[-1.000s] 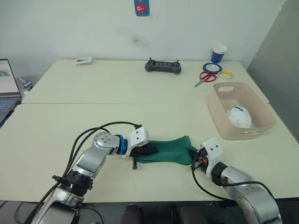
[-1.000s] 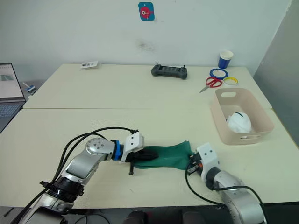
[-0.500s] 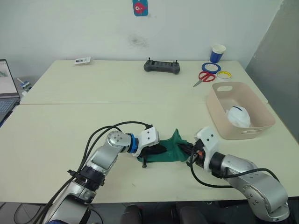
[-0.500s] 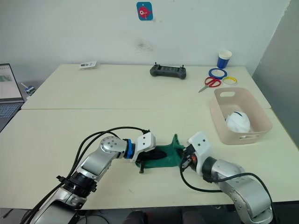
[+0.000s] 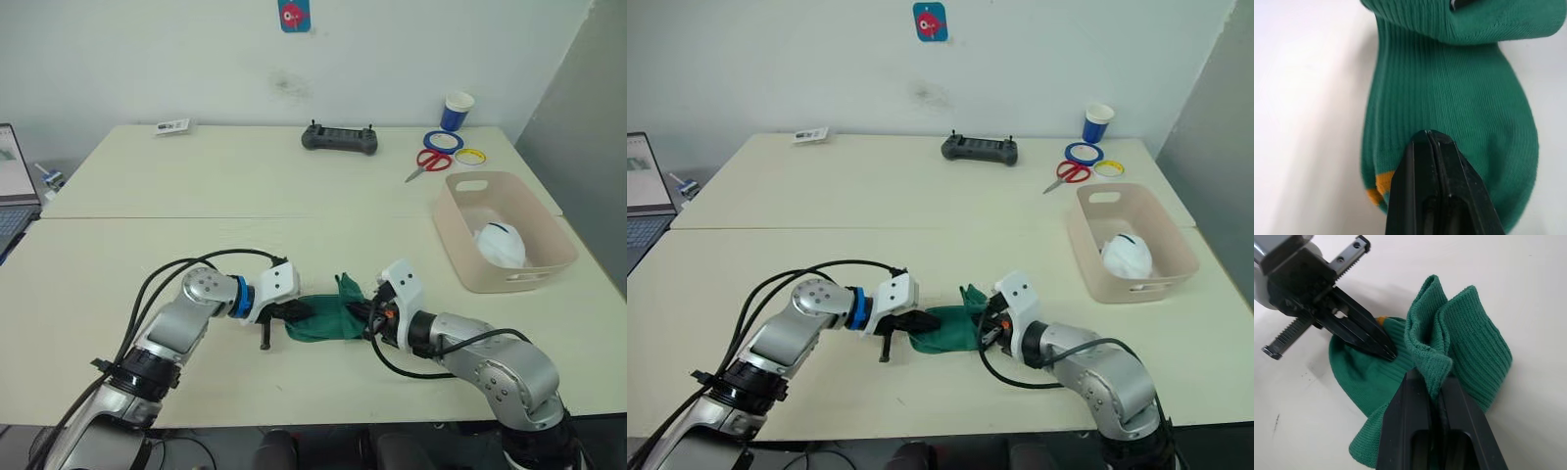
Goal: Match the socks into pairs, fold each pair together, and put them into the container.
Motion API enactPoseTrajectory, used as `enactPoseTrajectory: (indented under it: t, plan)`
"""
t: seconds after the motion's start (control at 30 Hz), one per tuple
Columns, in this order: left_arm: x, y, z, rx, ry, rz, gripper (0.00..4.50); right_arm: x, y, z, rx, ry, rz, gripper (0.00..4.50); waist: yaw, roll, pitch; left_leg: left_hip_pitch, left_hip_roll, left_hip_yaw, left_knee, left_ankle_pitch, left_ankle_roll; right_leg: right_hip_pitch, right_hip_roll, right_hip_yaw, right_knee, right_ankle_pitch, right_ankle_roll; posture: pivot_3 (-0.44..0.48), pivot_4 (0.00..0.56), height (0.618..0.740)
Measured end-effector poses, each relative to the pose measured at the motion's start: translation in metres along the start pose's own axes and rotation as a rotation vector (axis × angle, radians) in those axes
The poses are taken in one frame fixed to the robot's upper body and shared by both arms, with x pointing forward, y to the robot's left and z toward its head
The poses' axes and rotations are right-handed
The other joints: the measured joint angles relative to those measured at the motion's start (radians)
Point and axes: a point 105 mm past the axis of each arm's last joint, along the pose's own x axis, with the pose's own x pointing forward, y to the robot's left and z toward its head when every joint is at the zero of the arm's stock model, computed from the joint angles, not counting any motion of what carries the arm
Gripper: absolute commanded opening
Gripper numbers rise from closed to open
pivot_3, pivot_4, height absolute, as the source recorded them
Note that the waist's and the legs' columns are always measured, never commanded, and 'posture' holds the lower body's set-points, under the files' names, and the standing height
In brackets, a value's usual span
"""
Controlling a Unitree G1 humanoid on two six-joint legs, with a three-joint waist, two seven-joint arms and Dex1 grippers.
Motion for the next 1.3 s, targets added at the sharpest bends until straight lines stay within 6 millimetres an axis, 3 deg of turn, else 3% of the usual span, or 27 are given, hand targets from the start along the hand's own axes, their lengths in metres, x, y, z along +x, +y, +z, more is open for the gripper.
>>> enactPoseTrajectory:
  t: [0.23, 0.47, 0.6, 0.83, 1.03, 1.13, 1.23, 1.3]
  plan:
    - [0.001, 0.000, 0.000, 0.023, 0.001, 0.002, 0.00, 0.013, 0.011, -0.001, 0.010, 0.034, 0.065, 0.01, 0.000, 0.000, 0.000, 0.000, 0.000, 0.000, 0.000, 0.000, 0.000, 0.000, 0.000, 0.000, 0.000, 0.000, 0.000, 0.000, 0.150, 0.740]
    - [0.000, 0.000, 0.000, 0.030, 0.000, 0.003, 0.00, 0.022, 0.010, 0.004, 0.017, 0.046, 0.096, 0.01, -0.001, 0.000, 0.000, 0.000, 0.000, 0.000, 0.000, 0.000, 0.000, 0.000, 0.000, 0.000, 0.000, 0.000, 0.000, 0.000, 0.150, 0.740]
    - [-0.003, 0.002, -0.001, 0.002, -0.001, 0.013, 0.00, 0.027, 0.011, -0.002, 0.030, 0.074, 0.109, 0.01, -0.002, 0.000, 0.000, 0.000, 0.000, 0.000, 0.000, 0.000, 0.000, 0.000, 0.000, 0.000, 0.000, 0.000, 0.000, 0.000, 0.150, 0.740]
    - [-0.013, 0.005, -0.007, -0.030, 0.011, 0.047, 0.00, 0.030, 0.014, 0.005, 0.037, 0.046, 0.130, 2.17, -0.014, 0.000, 0.000, 0.000, 0.000, 0.000, 0.000, 0.000, 0.000, 0.000, 0.000, 0.000, 0.001, 0.000, 0.000, 0.000, 0.150, 0.740]
    - [-0.033, 0.013, -0.014, -0.100, 0.022, 0.118, 0.00, 0.008, 0.024, 0.040, -0.032, -0.046, 0.173, 4.26, -0.016, 0.001, 0.001, 0.000, 0.001, -0.001, -0.001, 0.000, 0.000, -0.001, 0.001, -0.001, 0.001, 0.000, 0.000, 0.000, 0.150, 0.740]
    - [-0.048, 0.027, -0.015, -0.137, 0.018, 0.177, 0.00, -0.002, 0.016, 0.046, -0.061, -0.059, 0.130, 4.43, -0.014, 0.001, 0.001, 0.000, 0.001, -0.001, 0.000, 0.000, 0.000, -0.001, 0.001, -0.001, 0.001, 0.000, 0.000, 0.000, 0.150, 0.740]
    - [-0.064, 0.045, -0.002, -0.135, -0.018, 0.236, 0.00, -0.010, -0.003, 0.043, -0.115, -0.039, 0.039, 4.43, -0.008, 0.000, 0.002, -0.001, 0.001, -0.001, 0.000, 0.000, 0.000, -0.001, 0.000, -0.001, 0.000, 0.000, 0.000, 0.000, 0.150, 0.740]
    - [-0.071, 0.052, 0.011, -0.105, -0.037, 0.245, 0.00, -0.012, -0.014, 0.037, -0.159, -0.030, -0.015, 4.05, -0.007, 0.000, 0.002, -0.001, 0.000, 0.000, -0.001, 0.000, 0.000, -0.001, 0.000, -0.001, -0.001, 0.000, 0.000, 0.000, 0.150, 0.740]
